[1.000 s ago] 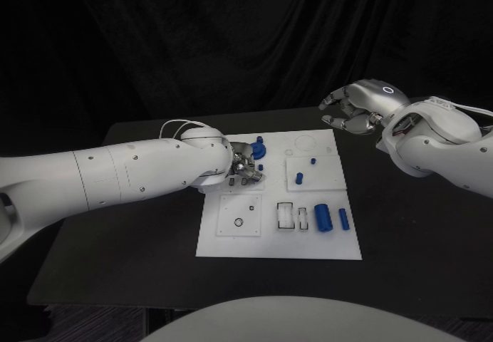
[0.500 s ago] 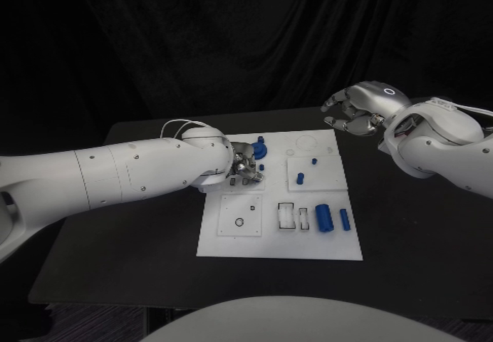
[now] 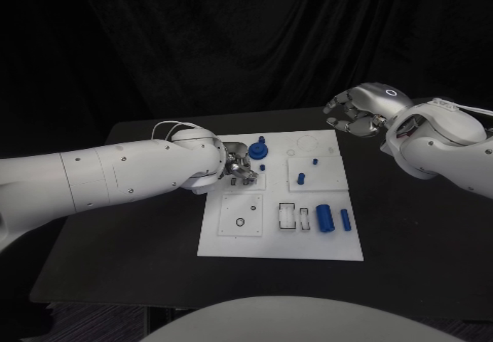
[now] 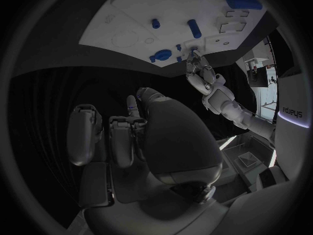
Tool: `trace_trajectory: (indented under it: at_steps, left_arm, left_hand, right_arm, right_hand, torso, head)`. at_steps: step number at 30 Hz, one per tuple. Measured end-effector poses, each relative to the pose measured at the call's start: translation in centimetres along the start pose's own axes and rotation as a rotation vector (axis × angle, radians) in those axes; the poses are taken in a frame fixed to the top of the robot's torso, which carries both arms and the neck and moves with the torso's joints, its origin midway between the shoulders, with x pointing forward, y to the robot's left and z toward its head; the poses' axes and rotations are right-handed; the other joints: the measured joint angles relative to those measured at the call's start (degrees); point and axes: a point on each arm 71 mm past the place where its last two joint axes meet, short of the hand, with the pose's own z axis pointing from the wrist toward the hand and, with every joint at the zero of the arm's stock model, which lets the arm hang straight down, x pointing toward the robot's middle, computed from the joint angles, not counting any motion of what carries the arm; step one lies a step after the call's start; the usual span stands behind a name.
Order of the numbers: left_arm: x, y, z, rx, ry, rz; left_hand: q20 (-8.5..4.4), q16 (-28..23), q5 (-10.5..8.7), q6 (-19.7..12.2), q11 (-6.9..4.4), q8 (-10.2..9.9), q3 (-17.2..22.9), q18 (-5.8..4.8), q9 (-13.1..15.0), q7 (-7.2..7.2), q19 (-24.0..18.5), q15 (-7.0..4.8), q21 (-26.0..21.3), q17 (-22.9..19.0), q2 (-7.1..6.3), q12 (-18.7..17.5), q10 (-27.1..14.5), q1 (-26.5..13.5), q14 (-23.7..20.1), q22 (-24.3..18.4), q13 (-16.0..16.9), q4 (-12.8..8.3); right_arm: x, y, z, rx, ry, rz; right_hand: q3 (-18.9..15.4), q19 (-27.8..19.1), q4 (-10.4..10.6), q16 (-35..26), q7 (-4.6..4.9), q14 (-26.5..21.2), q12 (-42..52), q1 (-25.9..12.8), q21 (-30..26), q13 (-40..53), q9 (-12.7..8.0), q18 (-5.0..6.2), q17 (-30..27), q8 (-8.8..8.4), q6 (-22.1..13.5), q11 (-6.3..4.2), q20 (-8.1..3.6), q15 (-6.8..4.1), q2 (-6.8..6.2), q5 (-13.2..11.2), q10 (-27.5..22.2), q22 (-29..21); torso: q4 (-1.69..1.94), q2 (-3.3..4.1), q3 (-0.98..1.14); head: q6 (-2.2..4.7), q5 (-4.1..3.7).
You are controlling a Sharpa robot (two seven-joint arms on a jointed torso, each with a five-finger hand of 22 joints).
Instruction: Assemble the parts on the task board
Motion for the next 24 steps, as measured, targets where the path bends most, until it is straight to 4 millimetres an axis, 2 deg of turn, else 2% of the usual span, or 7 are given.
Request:
trace_trajectory:
  at_steps: [7,14,19,24]
  left_arm:
    - [0.3,0.9,-0.6,-0.003,-0.017,-0.022]
    - [0.6,1.4,-0.6,-0.008,-0.025,-0.035]
    - [0.9,1.6,-0.6,-0.01,-0.023,-0.039]
    - [1.3,1.8,-0.4,-0.015,-0.019,-0.045]
  left_hand:
    - [0.0,0.0,-1.77,0.0,0.0,-0.3,1.4,0.0,0.7,0.01,0.0,0.0,-0.2,0.0,-0.67,0.0,0.0,-0.7,0.0,0.0,0.0,-0.1]
    - [0.0,0.0,-2.08,0.3,0.0,-0.3,1.6,0.0,1.0,-0.13,0.0,0.0,-0.2,0.0,-0.97,0.0,0.0,-1.0,0.0,0.0,0.0,0.0]
    - [0.0,0.0,-2.34,0.3,0.0,-0.3,1.7,0.0,1.1,-0.12,0.0,0.0,-0.2,0.0,-0.66,0.0,0.0,-1.3,0.0,0.0,0.0,0.1]
    - [0.0,0.0,-2.43,0.3,0.0,-0.5,1.7,0.0,1.1,-0.12,0.0,0.0,-0.2,0.0,-0.96,0.0,0.0,-1.6,0.0,0.0,0.0,0.2]
  right_arm:
    - [0.1,-0.1,0.0,0.007,0.008,-0.001]
    - [0.2,-0.1,0.0,0.011,0.019,0.0]
    - [0.4,-0.1,0.0,0.013,0.026,0.0]
    - [0.5,-0.1,0.0,0.015,0.031,0.0]
  right_hand:
    - [0.0,0.0,0.0,-0.4,0.0,0.0,0.0,0.0,-0.3,0.0,0.0,0.0,0.0,0.0,0.0,0.0,0.0,0.0,0.0,0.2,0.0,0.0]
    - [0.2,0.0,-0.2,-0.4,0.0,0.0,0.0,0.0,-0.7,0.0,0.0,0.0,0.0,0.0,0.0,0.0,0.0,0.0,0.0,0.2,0.0,0.0]
    - [0.2,0.0,-0.2,-0.4,0.0,0.0,0.0,0.0,-0.7,0.0,0.0,0.0,0.0,0.0,0.0,0.0,0.0,0.0,0.0,0.2,0.0,0.0]
    - [0.2,0.0,-0.2,-0.6,0.0,0.0,0.0,0.0,-0.7,0.0,0.0,0.0,0.0,0.0,0.0,0.0,0.0,0.0,0.0,0.2,0.0,0.0]
  torso:
    - [-0.01,-0.01,0.03]
    - [0.08,-0.01,0.02]
    - [0.15,0.04,-0.05]
    - [0.23,0.04,-0.12]
  head:
    - [0.0,0.26]
    - [0.0,0.48]
    - [0.0,0.64]
    - [0.0,0.66]
